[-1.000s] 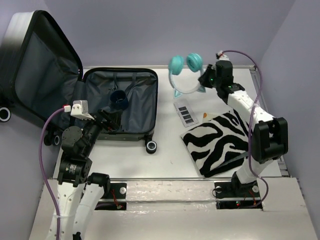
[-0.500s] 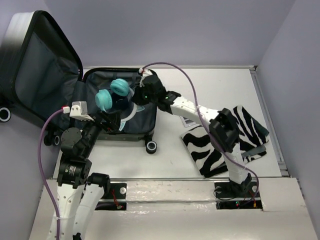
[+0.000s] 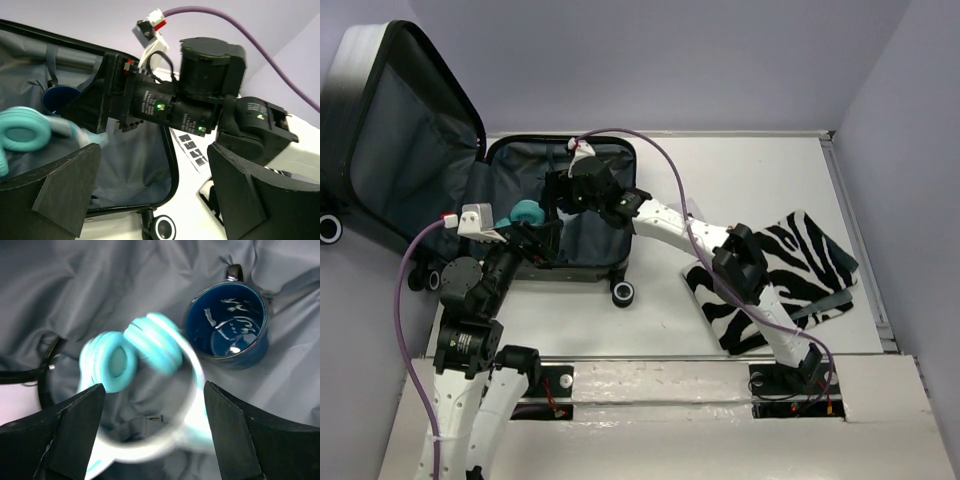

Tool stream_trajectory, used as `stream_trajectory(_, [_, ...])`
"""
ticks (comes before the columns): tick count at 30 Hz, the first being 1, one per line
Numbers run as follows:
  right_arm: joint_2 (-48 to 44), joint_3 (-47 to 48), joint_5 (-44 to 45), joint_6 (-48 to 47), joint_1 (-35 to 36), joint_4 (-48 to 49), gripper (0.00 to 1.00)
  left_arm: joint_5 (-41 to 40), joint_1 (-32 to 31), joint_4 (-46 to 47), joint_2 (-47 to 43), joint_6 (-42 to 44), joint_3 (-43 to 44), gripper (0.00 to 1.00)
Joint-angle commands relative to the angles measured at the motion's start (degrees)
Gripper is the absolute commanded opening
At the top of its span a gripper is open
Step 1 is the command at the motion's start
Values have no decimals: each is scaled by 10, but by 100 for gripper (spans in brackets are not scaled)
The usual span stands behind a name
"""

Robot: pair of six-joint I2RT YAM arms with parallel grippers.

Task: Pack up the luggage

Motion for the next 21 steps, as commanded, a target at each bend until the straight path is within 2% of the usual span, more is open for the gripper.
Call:
stream_trajectory(1, [-108,-45,19,-31,1,35,85,7,-2,24,-6,4,0,99])
stream_trajectory(5, [-224,-167,23,-80,-47,37,75,7,-2,24,-5,5,0,99])
stream_trajectory(7, [-272,-261,30,-101,-75,20,67,7,-3,22,-6,5,-1,99])
stream_trajectory(8, [-311,-288,28,-112,-115,7,66,7,-3,21,-6,6,-1,99])
stream_trajectory(9, [-329,-316,23,-114,-115,-8,66,8,-3,21,-7,5,-1,99])
stream_trajectory(10, [-345,-371,-14,-125,-164,-30,66,10,-4,22,-6,5,-1,99])
stream_trajectory(12, [-375,-410,-30,-149,-223,-77,71,14,-4,24,-5,4,-2,99])
stream_trajectory(14, [-379,-444,-21,-178,-243,-109,80,16,-4,24,-3,4,-3,99])
stream_trajectory(18, [-348,-444,-9,-232,-263,-171,96,18,-4,24,2,5,-3,99])
stream_trajectory(21, [-311,-410,-7,-252,-275,-198,93,17,-3,23,4,5,-3,99])
